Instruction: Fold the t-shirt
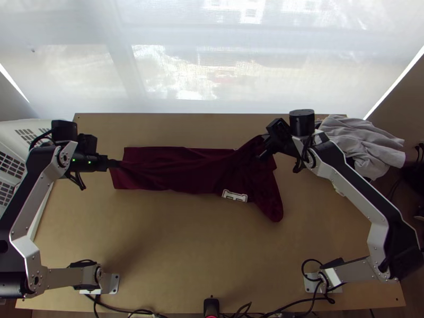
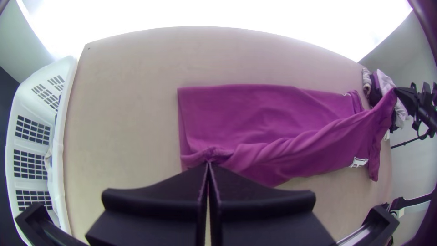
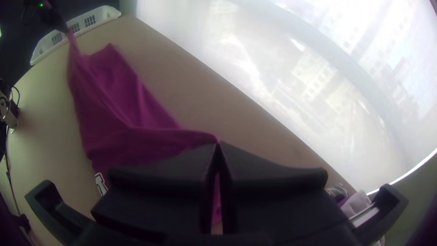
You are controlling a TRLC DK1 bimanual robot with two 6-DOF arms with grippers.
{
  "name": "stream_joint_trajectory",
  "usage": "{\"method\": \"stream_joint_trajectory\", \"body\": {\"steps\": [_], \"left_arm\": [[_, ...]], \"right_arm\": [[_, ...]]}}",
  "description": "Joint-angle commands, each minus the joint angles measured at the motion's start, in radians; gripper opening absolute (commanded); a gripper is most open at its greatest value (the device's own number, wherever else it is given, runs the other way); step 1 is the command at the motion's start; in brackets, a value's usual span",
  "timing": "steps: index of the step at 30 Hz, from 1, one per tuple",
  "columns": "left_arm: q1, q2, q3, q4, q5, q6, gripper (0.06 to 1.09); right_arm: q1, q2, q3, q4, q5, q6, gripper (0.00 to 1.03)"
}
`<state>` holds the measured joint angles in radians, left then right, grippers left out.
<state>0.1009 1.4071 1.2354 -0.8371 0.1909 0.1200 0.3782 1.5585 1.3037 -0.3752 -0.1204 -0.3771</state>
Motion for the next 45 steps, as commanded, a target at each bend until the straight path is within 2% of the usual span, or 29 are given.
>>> {"method": "stream_joint_trajectory", "body": {"steps": [1, 17, 38, 45], "left_arm": [[-0.013, 0.127, 0.082, 0.030, -0.001, 0.012, 0.09], [-0.001, 0.314, 0.223, 0.052, -0.001, 0.029, 0.09], [0.006, 0.354, 0.251, 0.055, -0.002, 0.030, 0.09], [0.006, 0.386, 0.276, 0.056, -0.002, 0.032, 0.09]], "right_arm": [[-0.024, 0.150, 0.135, 0.002, 0.001, -0.031, 0.03], [-0.064, 0.414, 0.419, -0.053, -0.005, -0.075, 0.03], [-0.050, 0.666, 0.795, -0.191, -0.008, -0.085, 0.03], [-0.064, 0.672, 0.778, -0.215, -0.008, -0.080, 0.03]]}}
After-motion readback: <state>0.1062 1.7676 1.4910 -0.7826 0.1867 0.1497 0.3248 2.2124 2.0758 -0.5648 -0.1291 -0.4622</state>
